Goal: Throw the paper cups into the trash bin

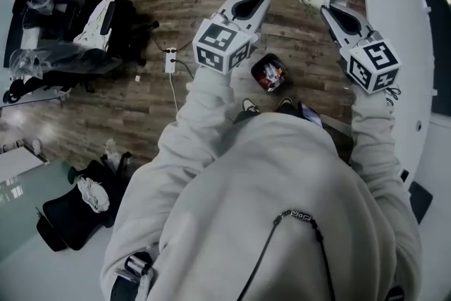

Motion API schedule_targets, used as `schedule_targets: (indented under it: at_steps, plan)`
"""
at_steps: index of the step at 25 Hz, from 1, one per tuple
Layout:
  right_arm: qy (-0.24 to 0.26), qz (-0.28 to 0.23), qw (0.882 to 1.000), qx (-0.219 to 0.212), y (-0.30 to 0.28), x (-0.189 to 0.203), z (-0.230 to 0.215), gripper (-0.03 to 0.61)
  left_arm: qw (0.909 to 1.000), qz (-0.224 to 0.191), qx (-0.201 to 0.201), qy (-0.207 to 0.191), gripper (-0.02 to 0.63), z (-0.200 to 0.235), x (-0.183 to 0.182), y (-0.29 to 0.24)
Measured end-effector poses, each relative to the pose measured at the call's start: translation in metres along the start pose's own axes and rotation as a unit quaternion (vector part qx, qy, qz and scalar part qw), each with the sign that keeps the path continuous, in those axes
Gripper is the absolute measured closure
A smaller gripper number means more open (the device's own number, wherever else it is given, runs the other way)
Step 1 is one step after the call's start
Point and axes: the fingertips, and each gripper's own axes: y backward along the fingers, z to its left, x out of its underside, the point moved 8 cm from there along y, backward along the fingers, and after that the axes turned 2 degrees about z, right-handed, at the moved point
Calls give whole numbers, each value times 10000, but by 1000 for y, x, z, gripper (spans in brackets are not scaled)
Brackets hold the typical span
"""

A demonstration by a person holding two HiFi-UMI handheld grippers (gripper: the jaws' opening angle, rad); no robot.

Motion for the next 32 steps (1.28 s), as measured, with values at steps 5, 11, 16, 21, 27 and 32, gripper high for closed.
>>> schedule_targets:
  at_steps: [5,11,16,21,27,32]
  plan:
    - [220,-125,9993,-285,-24,-30,-4,541,9993,-29,-357,-65,615,18,-14,11]
    - [439,-306,9972,-526,-49,-60,-5,543,9976,-225,-649,-65,615,46,-34,21]
    - [457,-293,9968,-590,-57,-66,-14,543,9974,-273,-664,-96,615,52,-41,13]
    - [480,-315,9963,-637,-67,-68,-24,542,9970,-289,-707,-110,615,60,-43,4]
    - [476,-344,9953,-770,-74,-70,-31,543,9968,-250,-750,-83,615,67,-44,0]
    - [504,-310,9941,-909,-89,-66,-33,541,9960,-209,-867,16,615,77,-36,-1]
